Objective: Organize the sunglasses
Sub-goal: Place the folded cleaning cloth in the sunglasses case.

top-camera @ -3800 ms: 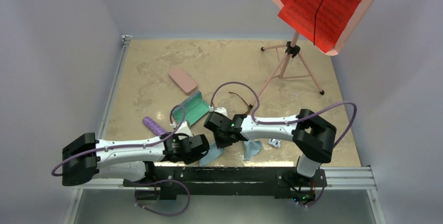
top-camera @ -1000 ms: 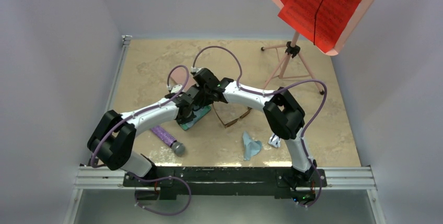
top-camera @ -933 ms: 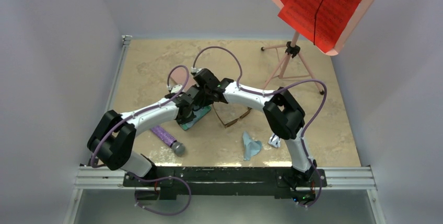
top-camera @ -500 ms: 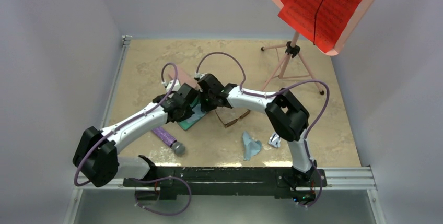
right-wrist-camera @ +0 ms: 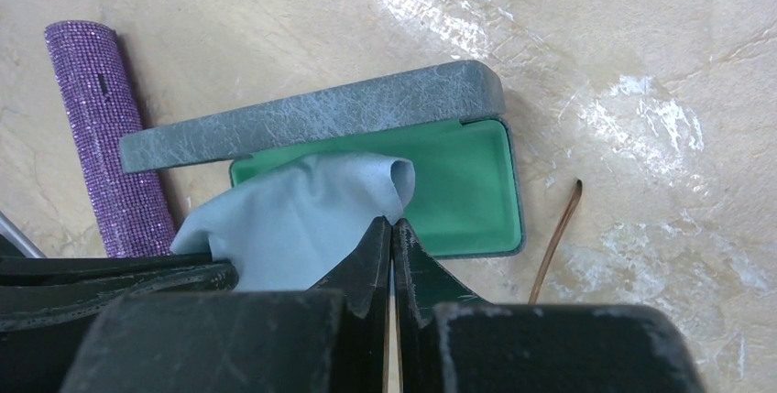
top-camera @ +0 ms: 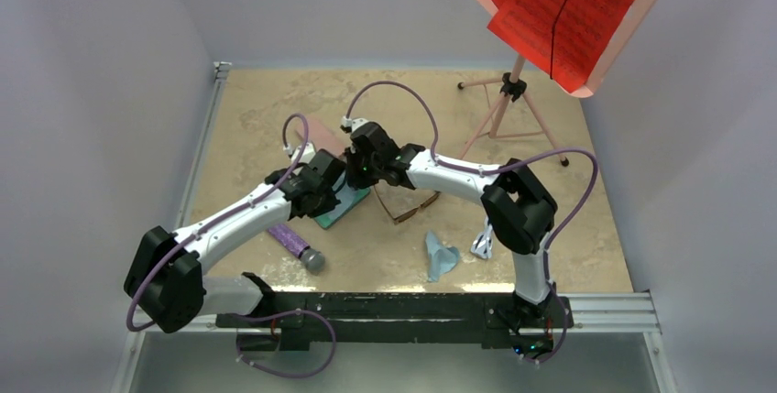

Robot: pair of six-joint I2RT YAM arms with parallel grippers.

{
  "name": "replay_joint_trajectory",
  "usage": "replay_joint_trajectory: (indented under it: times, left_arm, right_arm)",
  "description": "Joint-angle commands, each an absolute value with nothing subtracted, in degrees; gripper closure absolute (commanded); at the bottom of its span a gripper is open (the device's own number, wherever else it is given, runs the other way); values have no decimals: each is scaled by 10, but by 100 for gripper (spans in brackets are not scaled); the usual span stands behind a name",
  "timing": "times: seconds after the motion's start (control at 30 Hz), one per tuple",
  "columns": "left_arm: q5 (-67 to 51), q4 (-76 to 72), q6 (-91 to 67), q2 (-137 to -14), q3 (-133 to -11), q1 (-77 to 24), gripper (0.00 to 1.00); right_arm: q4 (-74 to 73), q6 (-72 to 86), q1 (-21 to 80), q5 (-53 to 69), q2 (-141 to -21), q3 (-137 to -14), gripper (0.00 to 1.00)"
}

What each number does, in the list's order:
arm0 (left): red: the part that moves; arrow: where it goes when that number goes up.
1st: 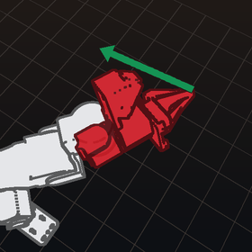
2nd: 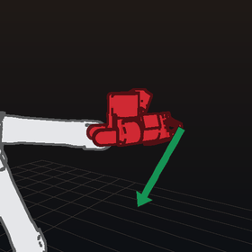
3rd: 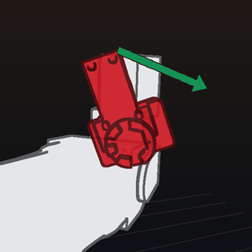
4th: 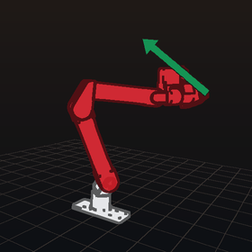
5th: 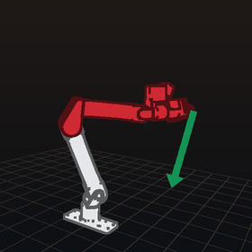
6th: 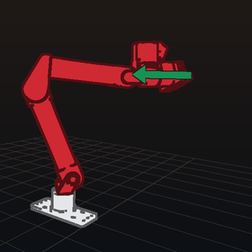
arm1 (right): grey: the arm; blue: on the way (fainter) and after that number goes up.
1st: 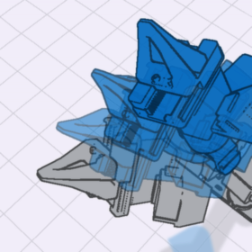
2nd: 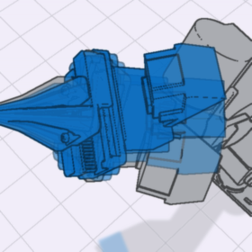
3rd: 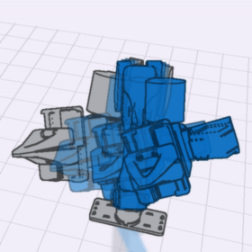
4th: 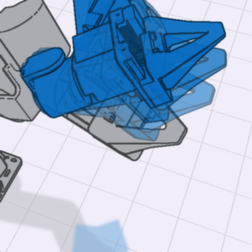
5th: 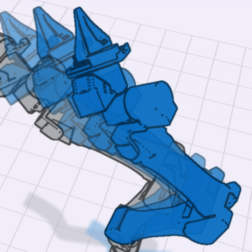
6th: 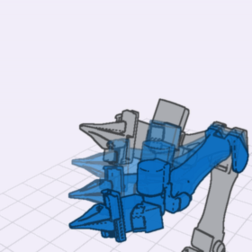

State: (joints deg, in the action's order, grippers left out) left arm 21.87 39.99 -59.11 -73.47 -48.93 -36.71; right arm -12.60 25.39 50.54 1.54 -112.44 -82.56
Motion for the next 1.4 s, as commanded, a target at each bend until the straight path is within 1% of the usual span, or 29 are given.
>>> replay_joint_trajectory:
  times: [0.0, 0.37, 0.57, 0.83, 1.37]
  left_arm:
    - [214, 402, -591, -733, -484, -362, 100]
    - [218, 391, -592, -783, -489, -363, 100]
    - [243, 399, -597, -796, -492, -362, 100]
    - [245, 389, -600, -817, -492, -362, 100]
    - [276, 393, -610, -862, -508, -362, 100]
  right_arm:
    - [-147, 259, 504, 9, -1124, -839, 100]
    - [-167, 261, 504, 2, -1152, -864, 100]
    - [-160, 262, 503, -7, -1166, -874, 100]
    - [-159, 261, 503, -33, -1173, -877, 100]
    - [-176, 264, 503, -38, -1203, -906, 100]
